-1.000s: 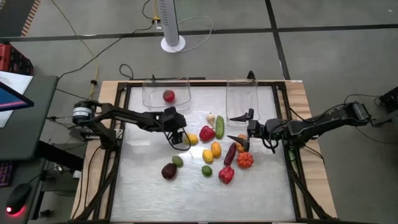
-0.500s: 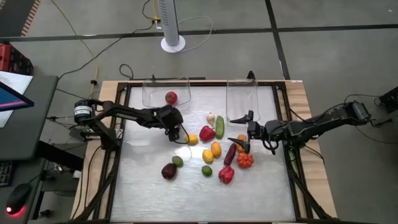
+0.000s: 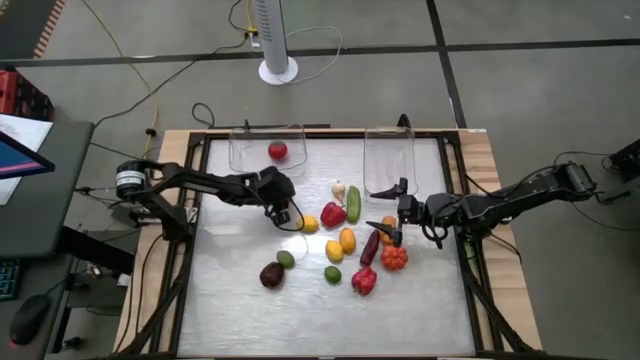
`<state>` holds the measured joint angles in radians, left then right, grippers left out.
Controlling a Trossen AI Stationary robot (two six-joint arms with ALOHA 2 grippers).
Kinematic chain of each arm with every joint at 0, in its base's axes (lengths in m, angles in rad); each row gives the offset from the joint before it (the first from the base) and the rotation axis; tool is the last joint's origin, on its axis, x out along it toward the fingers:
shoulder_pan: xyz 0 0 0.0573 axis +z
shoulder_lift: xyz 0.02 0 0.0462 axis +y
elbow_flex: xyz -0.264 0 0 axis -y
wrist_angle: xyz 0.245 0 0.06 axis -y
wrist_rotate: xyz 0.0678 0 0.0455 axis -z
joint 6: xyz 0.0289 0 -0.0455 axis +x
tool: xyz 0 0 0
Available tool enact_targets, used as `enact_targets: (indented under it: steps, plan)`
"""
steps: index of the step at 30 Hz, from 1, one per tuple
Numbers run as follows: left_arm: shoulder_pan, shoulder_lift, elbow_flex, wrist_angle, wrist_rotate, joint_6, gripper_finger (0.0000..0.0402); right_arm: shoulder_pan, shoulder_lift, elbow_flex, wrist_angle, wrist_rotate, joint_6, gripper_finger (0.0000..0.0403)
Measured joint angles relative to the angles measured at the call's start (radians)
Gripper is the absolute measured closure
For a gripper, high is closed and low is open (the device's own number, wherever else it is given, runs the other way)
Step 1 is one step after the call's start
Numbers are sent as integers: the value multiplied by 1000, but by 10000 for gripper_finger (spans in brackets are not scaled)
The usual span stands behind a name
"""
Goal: Sort produce into baskets
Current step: Put the orange tomato into the left transparent bin, then put the top lemon into the left transparent bin
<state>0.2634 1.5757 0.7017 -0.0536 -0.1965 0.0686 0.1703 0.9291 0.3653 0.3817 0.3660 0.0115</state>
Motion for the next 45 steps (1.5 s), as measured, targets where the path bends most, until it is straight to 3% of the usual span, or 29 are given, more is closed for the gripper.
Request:
enact_targets:
  steps: [7, 9, 15, 19, 24, 29, 32, 36, 45]
  plan:
    - [0, -187, 5, -9, -38, 26, 302, 0, 0, 0, -3, 1, -1, 10]
    - [-1, -253, 5, -6, -118, 51, 297, 0, 0, 0, -3, 1, -1, 10]
    - [48, -361, 7, 13, -495, 35, 292, -1, 0, 0, 17, 2, -10, 10]
    - [116, -361, 7, -35, -533, 2, 265, -3, 0, 0, 27, 2, -23, 10]
    - [178, -358, 35, -72, -502, 8, 189, -27, 0, 0, 71, -1, -63, 10]
    - [187, -358, 157, -263, -416, -21, 139, -75, 0, 0, 86, -78, -85, 10]
    - [164, -359, 224, -350, -256, -83, 136, -114, 0, 0, 96, -128, -97, 10]
    - [60, -330, 229, -334, 4, -174, 146, -165, 0, 0, 123, -204, -115, 10]
    - [-226, -87, 227, -257, 9, -278, 164, -235, 0, 0, 158, -292, -122, 10]
